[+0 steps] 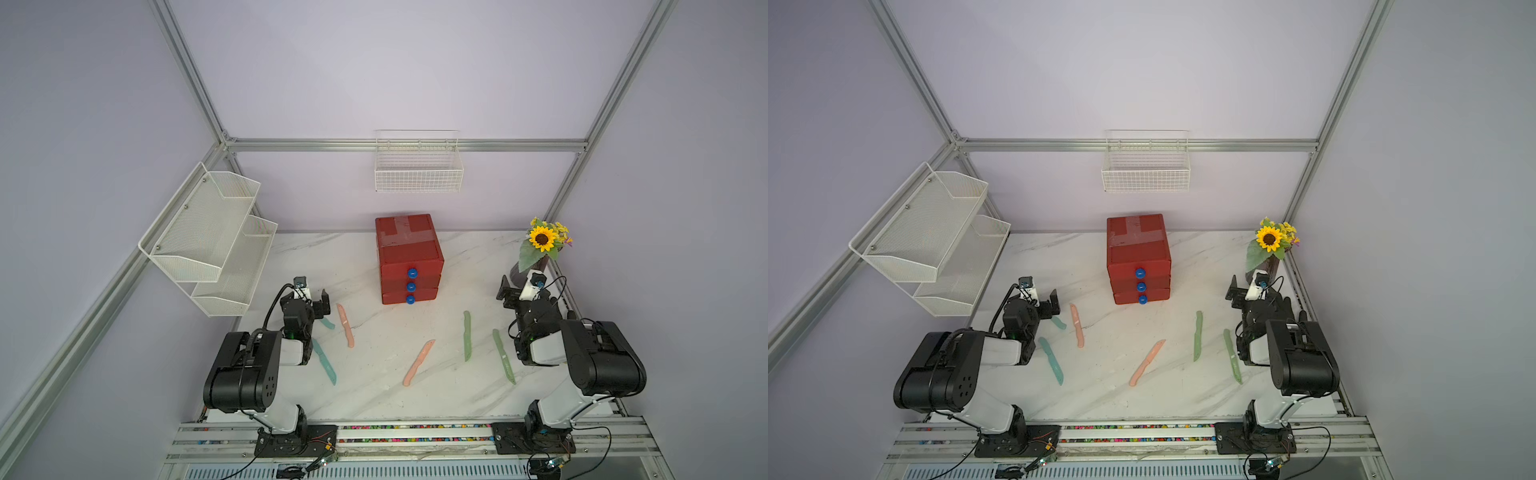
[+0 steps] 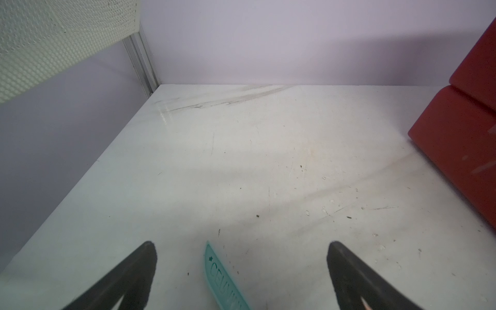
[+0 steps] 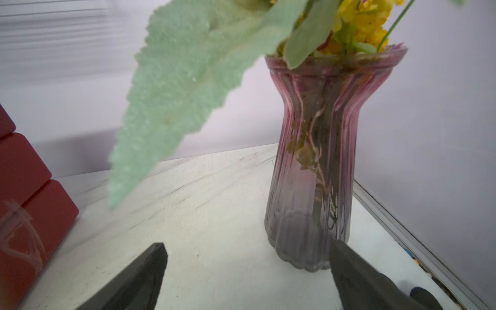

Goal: Place the fruit knives into the drawer by color
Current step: Adjust the storage box at the center of the board.

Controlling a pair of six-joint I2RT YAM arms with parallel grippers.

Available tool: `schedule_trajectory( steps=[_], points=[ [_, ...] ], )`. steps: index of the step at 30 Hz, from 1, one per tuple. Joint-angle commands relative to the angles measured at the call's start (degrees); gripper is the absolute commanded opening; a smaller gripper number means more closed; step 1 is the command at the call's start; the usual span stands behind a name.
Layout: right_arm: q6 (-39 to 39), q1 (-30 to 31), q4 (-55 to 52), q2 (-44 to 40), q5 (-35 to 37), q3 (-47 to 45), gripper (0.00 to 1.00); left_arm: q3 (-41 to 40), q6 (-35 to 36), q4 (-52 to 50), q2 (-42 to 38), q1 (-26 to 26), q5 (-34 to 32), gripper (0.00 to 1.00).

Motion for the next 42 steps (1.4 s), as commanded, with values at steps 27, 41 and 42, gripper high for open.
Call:
schedule_trajectory(
  steps=[27,41,42],
  points=[
    [-0.8,2.9,0.8,-1.1,6.5,-0.2,0.97,1.2,3.0,-0.8,-2.6,-0.3,2.7,1.00],
    [13.8,21.0,-75.6,4.7,19.5,52.3,0.97,36.6,-24.2,-59.0,-2.8,-3.5,12.8,0.93],
    [14.0,21.0,-78.9,6.6,18.6,56.5,0.96,37.5,-26.3,-59.4,-1.9,-3.7,15.2,0.88]
  ],
)
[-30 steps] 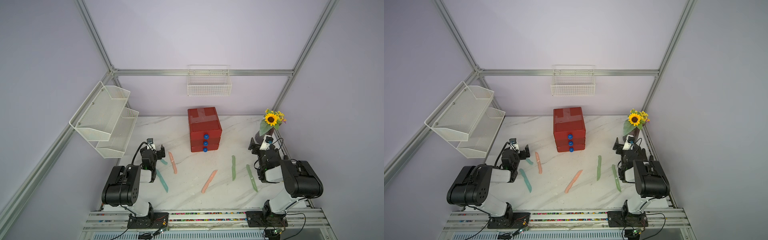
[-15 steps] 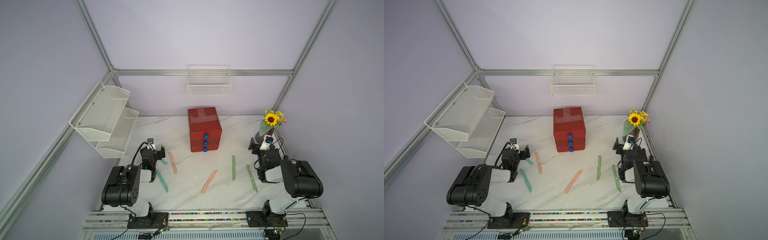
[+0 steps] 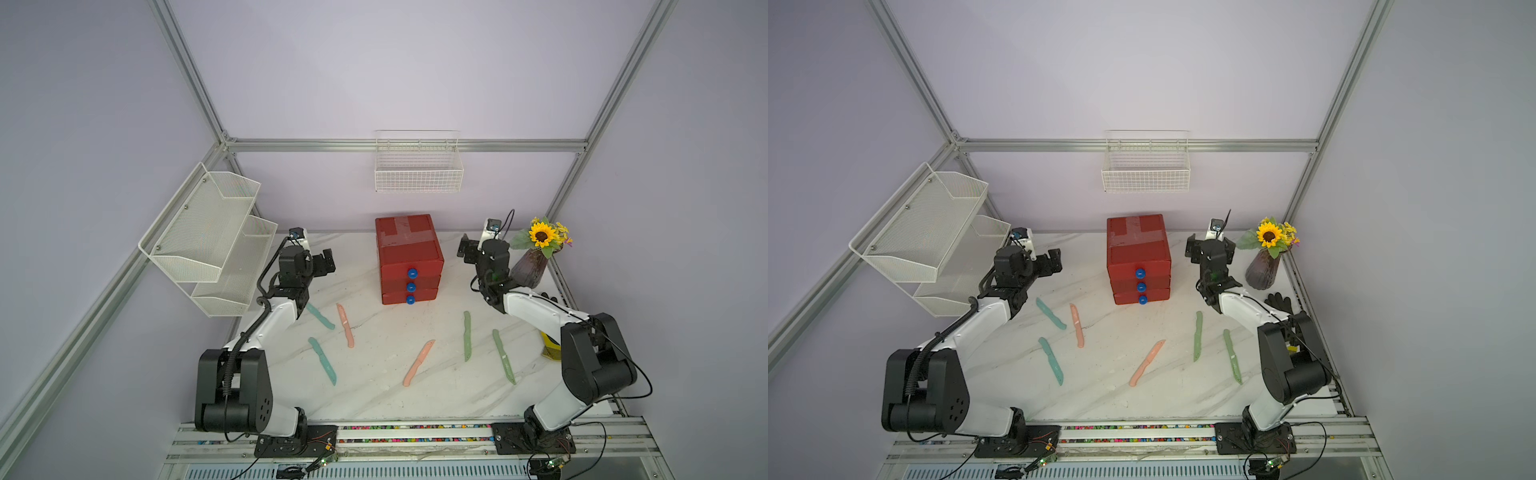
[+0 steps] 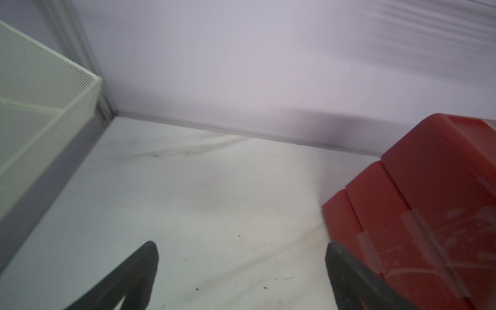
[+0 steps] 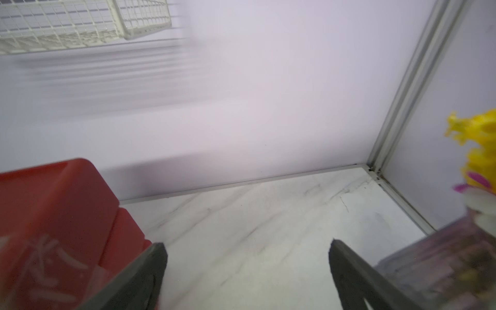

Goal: Place the fruit knives into the drawer by color
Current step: Adjust the storage box at the center of the board.

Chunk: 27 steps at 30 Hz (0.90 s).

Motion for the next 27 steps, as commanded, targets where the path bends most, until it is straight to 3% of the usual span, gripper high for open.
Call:
schedule_trajectory(
  steps=[1,3,5,6,11,16,19,27],
  points=[
    [7.8,-0.6,-26.4,6.3,-3.2,13.9,0.91,3.2,-12.3,-12.0,4.1,-1.4,9.0,0.80],
    [8.0,-0.6,-31.1,9.2,-7.6,21.5,0.63,4.8,-13.9,-12.2,5.6,-2.6,12.3,0.54],
    [12.3,-0.7,-38.4,12.8,-10.4,30.3,0.14,6.0,-14.8,-12.3,6.8,-3.8,15.1,0.12],
    [13.7,-0.7,-41.7,14.5,-11.2,33.7,0.00,6.7,-15.1,-12.7,7.5,-4.3,17.2,0.00],
    [17.4,-0.7,-45.6,19.9,-20.6,41.7,0.00,8.1,-16.5,-12.3,9.2,-7.1,25.1,0.00],
    [24.9,-0.6,-54.0,25.3,-25.3,48.7,0.00,8.7,-16.5,-10.7,9.4,-10.4,28.1,0.00],
    [28.5,-0.5,-54.8,25.2,-29.5,46.3,0.00,8.7,-16.6,-10.5,9.1,-11.1,29.1,0.00],
    [34.7,-0.4,-44.4,23.2,-43.9,34.8,0.00,8.3,-16.5,-9.3,9.5,-11.4,31.1,0.00]
  ],
)
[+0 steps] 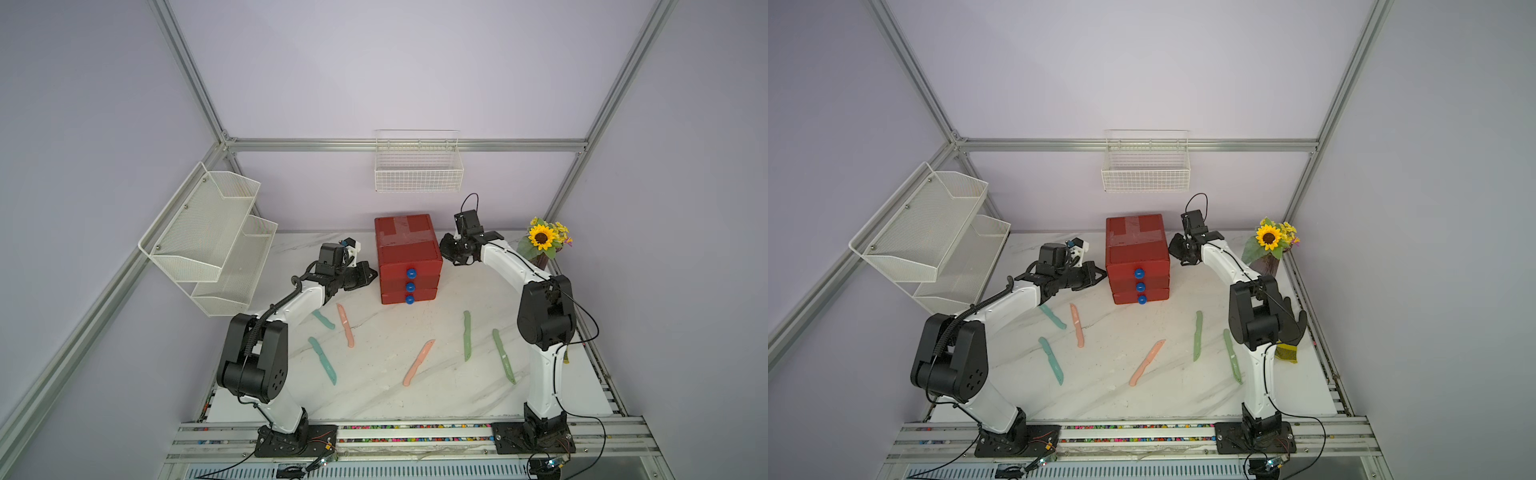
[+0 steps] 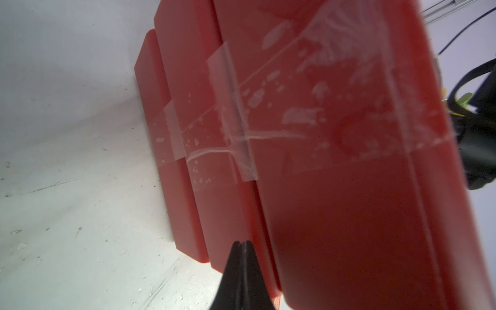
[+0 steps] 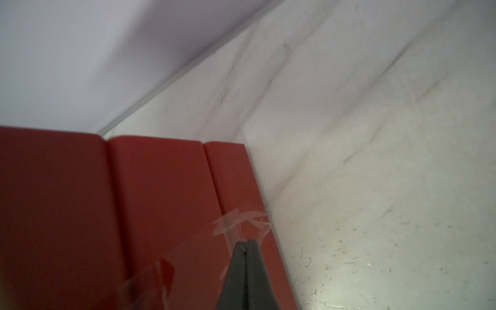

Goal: Place the fruit knives into the drawer by color
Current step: Adjust the storage box at the center of the board.

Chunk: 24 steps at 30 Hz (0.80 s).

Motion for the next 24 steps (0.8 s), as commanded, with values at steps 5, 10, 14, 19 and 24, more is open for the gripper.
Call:
schedule_trajectory(
  steps=[5,10,14,19,24],
  points=[
    [4.1,2.2,7.6,2.0,-16.9,1.6,0.00,-1.5,0.1,2.2,-2.1,0.1,2.0,0.00],
    [3.9,4.1,7.7,7.4,-21.8,8.6,0.00,-4.6,1.1,1.0,-5.9,1.1,1.3,0.00],
    [5.1,4.9,8.6,12.0,-25.2,13.2,0.00,-6.7,2.3,-0.7,-9.6,1.6,0.4,0.00],
    [6.6,6.6,9.6,18.8,-30.4,21.3,0.00,-7.5,4.6,-4.4,-13.6,1.7,-1.2,0.00],
    [10.7,8.2,15.3,23.3,-36.2,24.6,0.00,-8.4,5.5,-7.2,-17.9,2.5,-2.9,0.00]
  ],
)
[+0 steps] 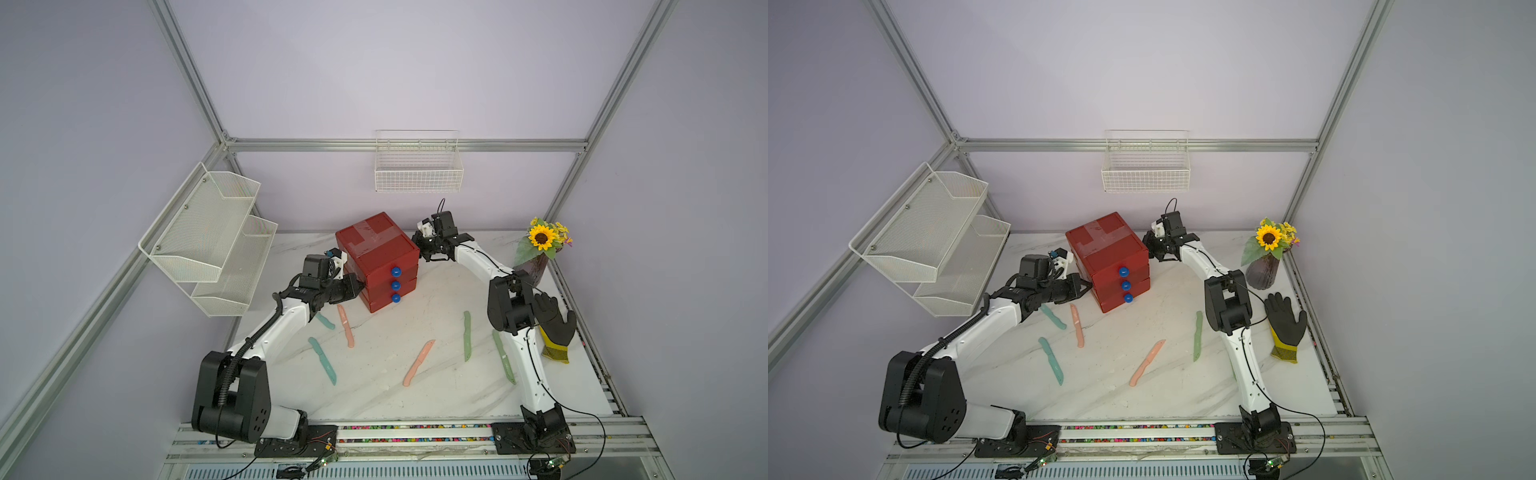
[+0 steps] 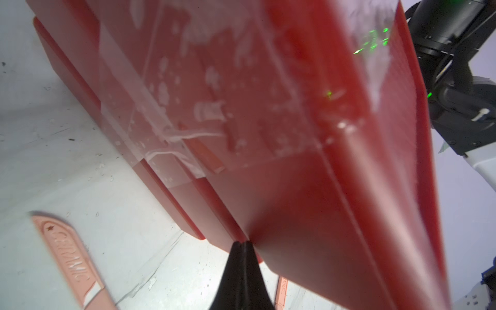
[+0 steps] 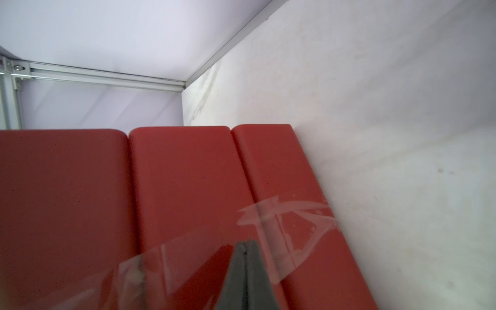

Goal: Place the fruit knives into the drawer by color
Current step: Adjust the storage box at the center of the board.

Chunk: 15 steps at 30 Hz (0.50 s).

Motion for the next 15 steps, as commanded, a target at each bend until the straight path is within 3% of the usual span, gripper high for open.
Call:
schedule_trajectory(
  steps=[1,7,15],
  points=[
    [3.1,3.8,4.9,2.1,-7.4,1.5,0.00,-0.1,2.2,1.5,-3.6,0.0,0.2,0.00],
    [4.0,2.1,5.0,1.7,-5.1,0.1,0.00,-1.4,2.8,-0.2,-5.1,1.3,-0.7,0.00],
    [4.4,-4.5,5.1,-8.0,8.0,-10.9,0.00,3.4,8.2,-12.8,-6.9,1.9,-9.0,0.00]
  ],
)
